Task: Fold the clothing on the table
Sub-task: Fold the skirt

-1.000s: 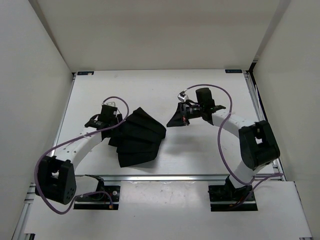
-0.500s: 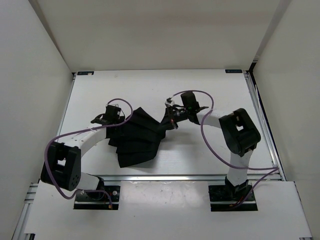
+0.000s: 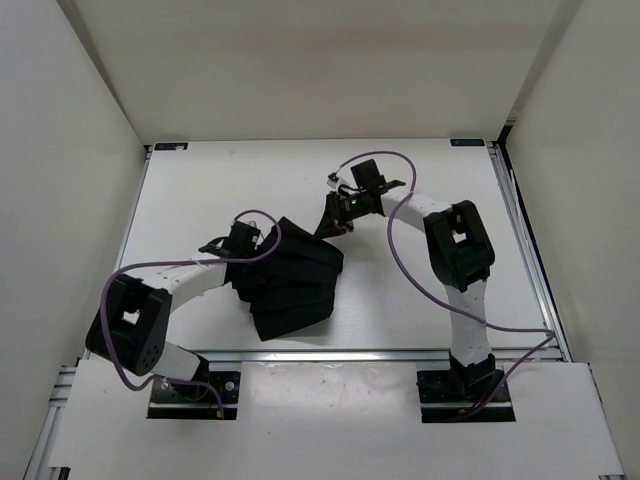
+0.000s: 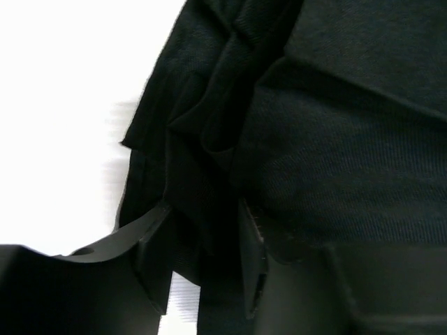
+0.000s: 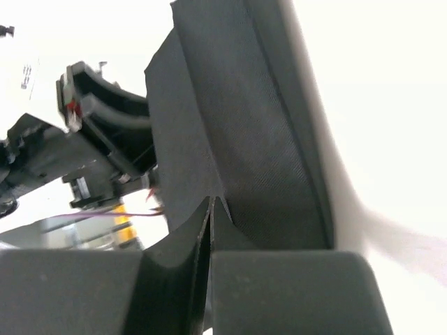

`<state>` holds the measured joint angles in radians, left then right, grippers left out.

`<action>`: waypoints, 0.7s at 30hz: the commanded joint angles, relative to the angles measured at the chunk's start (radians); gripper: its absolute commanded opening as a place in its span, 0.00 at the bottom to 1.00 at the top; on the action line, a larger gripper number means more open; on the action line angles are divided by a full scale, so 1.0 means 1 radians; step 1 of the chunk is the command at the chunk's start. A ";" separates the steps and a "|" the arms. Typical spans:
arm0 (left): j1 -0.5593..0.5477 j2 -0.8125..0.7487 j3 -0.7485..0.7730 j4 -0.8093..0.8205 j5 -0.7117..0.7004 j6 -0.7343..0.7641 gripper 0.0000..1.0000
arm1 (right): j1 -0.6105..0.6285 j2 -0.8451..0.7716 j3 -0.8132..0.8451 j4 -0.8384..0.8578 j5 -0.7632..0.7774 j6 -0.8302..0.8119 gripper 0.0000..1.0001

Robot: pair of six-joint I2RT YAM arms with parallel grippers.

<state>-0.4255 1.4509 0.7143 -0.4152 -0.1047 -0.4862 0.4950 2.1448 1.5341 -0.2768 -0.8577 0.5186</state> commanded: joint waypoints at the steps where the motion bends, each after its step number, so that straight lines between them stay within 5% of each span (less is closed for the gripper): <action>1: -0.022 0.009 -0.050 -0.008 0.115 -0.093 0.46 | -0.009 -0.022 0.101 -0.125 0.086 -0.196 0.00; 8: -0.159 -0.009 -0.046 0.106 0.236 -0.248 0.42 | -0.068 -0.161 0.006 -0.072 0.138 -0.253 0.00; 13: -0.314 0.051 0.035 0.389 0.333 -0.356 0.60 | -0.153 -0.342 -0.150 -0.032 0.114 -0.287 0.00; 15: -0.337 0.103 0.104 0.368 0.346 -0.329 0.75 | -0.179 -0.399 -0.231 -0.027 0.100 -0.304 0.00; 16: -0.344 0.111 0.134 0.342 0.333 -0.316 0.92 | -0.206 -0.427 -0.250 -0.039 0.089 -0.307 0.05; 17: -0.338 0.108 0.140 0.336 0.320 -0.305 0.99 | -0.217 -0.448 -0.291 -0.041 0.051 -0.311 0.15; 21: -0.286 -0.013 0.107 0.313 0.245 -0.290 0.99 | -0.363 -0.535 -0.428 -0.045 -0.078 -0.345 0.55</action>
<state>-0.7521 1.5452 0.8162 -0.1184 0.1886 -0.7868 0.2070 1.6569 1.1839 -0.3145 -0.8276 0.2268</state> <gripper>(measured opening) 0.985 0.508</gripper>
